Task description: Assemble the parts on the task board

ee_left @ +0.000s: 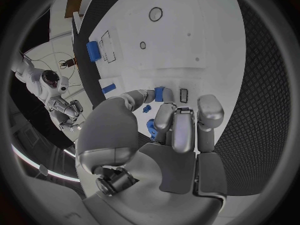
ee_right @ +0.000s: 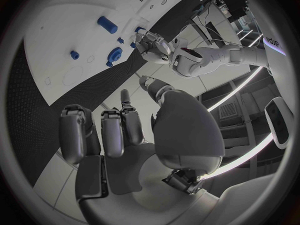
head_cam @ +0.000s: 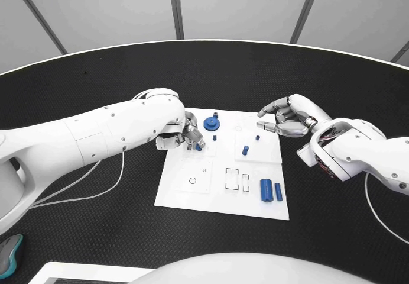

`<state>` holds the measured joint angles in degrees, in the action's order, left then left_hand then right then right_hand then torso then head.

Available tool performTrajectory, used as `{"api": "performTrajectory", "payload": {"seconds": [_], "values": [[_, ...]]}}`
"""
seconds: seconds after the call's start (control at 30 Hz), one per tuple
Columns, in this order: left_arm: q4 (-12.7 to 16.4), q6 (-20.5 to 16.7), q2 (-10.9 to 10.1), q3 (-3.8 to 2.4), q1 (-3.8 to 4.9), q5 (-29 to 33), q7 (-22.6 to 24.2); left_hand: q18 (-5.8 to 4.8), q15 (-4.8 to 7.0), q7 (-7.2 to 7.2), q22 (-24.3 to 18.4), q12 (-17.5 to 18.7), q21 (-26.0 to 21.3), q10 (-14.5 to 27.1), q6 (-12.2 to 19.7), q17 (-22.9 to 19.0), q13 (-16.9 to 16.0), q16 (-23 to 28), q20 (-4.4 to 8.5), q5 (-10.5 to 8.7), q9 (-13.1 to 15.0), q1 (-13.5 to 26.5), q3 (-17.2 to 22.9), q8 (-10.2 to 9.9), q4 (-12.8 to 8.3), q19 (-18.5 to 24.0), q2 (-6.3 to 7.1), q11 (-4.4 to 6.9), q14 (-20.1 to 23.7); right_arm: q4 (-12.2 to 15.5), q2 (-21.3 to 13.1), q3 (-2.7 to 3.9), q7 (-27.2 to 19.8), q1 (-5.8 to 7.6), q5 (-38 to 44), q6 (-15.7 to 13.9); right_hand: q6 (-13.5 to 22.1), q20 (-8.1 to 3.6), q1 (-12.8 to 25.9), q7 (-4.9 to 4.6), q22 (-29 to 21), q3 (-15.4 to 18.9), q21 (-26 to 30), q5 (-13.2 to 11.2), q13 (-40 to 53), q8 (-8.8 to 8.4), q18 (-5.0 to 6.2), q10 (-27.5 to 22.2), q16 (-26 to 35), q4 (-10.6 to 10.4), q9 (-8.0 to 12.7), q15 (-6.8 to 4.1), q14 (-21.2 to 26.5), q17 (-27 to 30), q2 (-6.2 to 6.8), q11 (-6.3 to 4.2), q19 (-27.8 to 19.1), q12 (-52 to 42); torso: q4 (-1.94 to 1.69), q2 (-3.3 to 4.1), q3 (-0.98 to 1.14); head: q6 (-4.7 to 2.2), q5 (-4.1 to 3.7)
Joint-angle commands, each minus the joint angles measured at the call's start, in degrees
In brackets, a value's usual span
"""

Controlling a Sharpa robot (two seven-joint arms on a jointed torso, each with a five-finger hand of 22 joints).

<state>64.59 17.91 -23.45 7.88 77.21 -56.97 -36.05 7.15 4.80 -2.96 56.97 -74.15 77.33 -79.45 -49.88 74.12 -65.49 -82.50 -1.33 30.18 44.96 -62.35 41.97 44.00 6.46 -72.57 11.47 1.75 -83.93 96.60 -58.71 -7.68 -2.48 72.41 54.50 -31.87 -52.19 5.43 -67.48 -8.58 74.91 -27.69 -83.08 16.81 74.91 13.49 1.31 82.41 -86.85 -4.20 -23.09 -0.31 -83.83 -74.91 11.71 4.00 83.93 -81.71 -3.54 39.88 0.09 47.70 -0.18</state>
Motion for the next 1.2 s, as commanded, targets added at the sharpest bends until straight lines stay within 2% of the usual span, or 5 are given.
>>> {"api": "performTrajectory", "payload": {"seconds": [0.03,0.33,0.73,1.13,1.2], "values": [[-0.1,0.1,0.1,0.0,-0.01,0.0,-0.1,-0.58,0.3,0.24,0.1,-0.5,0.2,-0.6,-0.4,0.1,-0.1,-0.1,0.07,0.4,-0.1,-0.3,8.8,0.4,-9.3,-0.4,-0.29,0.01,-2.4,0.0,0.0,0.0,0.0,0.0,0.0,0.0,0.3,-0.27,0.2,-0.04,7.2,-0.1,0.3,0.3,6.7,0.18,0.86,0.2,0.1,-0.3,0.1,-0.36,-4.4,-7.9,-0.15,-0.28,2.3,0.1,-0.04,-0.01,-0.02,0.1,-0.15],[-0.8,-0.9,0.6,0.01,-0.12,0.1,-0.3,-0.58,0.35,0.35,0.1,-0.6,0.2,-0.7,-0.5,0.1,-0.3,-0.1,0.09,0.6,-0.1,0.2,8.6,0.4,-8.6,-0.4,-0.93,0.09,-2.4,0.1,-0.1,0.0,0.1,0.0,0.0,0.0,0.3,-0.28,0.2,-0.03,7.2,-0.1,0.3,0.4,6.6,0.25,0.87,0.2,0.2,-0.4,0.1,-0.37,-4.4,-7.8,-0.12,-0.3,2.3,0.1,-0.03,0.02,-0.06,0.13,-0.31],[-1.7,-1.5,1.3,0.01,-0.26,0.9,-0.8,-0.53,0.39,0.38,-0.1,0.1,0.1,-0.2,-0.1,0.1,0.8,-0.1,0.16,-0.13,0.1,1.0,8.3,0.4,-7.8,-0.2,-1.84,0.09,-2.4,0.3,-0.2,0.01,0.2,0.01,0.0,0.1,0.3,-0.28,0.2,-0.03,7.2,-0.1,0.3,0.4,6.6,0.25,0.87,0.2,0.2,-0.4,0.1,-0.37,-4.4,-7.8,-0.12,-0.3,2.3,0.1,-0.09,0.0,-0.06,0.06,-0.6],[-2.5,-0.7,1.6,0.01,-0.31,1.9,-1.1,-0.51,0.37,0.36,-0.3,0.4,0.0,0.1,0.2,0.0,1.3,0.0,0.16,-0.49,0.1,1.3,8.0,0.4,-7.7,-0.1,-1.83,0.06,-2.4,0.5,-0.3,0.01,0.4,0.01,0.0,0.3,0.4,-0.29,0.1,-0.02,7.1,-0.1,0.4,0.4,6.6,0.28,0.9,0.1,0.2,-0.4,0.1,-0.38,-4.4,-7.7,-0.09,-0.31,2.3,0.2,-0.07,-0.05,-0.06,0.19,-0.82],[-2.5,-0.5,1.6,0.01,-0.32,2.2,-1.2,-0.55,0.34,0.53,-0.4,0.5,-0.2,0.1,0.5,0.0,1.5,0.0,0.07,-0.84,0.4,2.4,6.5,0.6,-7.2,0.0,-1.49,0.09,-2.3,0.5,-0.3,0.01,0.4,0.01,0.0,0.3,0.4,-0.29,0.1,-0.02,7.1,-0.1,0.4,0.4,6.6,0.28,0.9,0.1,0.2,-0.4,0.1,-0.38,-4.4,-7.7,-0.09,-0.31,2.3,0.2,-0.09,-0.06,-0.08,0.2,-0.87]]}}
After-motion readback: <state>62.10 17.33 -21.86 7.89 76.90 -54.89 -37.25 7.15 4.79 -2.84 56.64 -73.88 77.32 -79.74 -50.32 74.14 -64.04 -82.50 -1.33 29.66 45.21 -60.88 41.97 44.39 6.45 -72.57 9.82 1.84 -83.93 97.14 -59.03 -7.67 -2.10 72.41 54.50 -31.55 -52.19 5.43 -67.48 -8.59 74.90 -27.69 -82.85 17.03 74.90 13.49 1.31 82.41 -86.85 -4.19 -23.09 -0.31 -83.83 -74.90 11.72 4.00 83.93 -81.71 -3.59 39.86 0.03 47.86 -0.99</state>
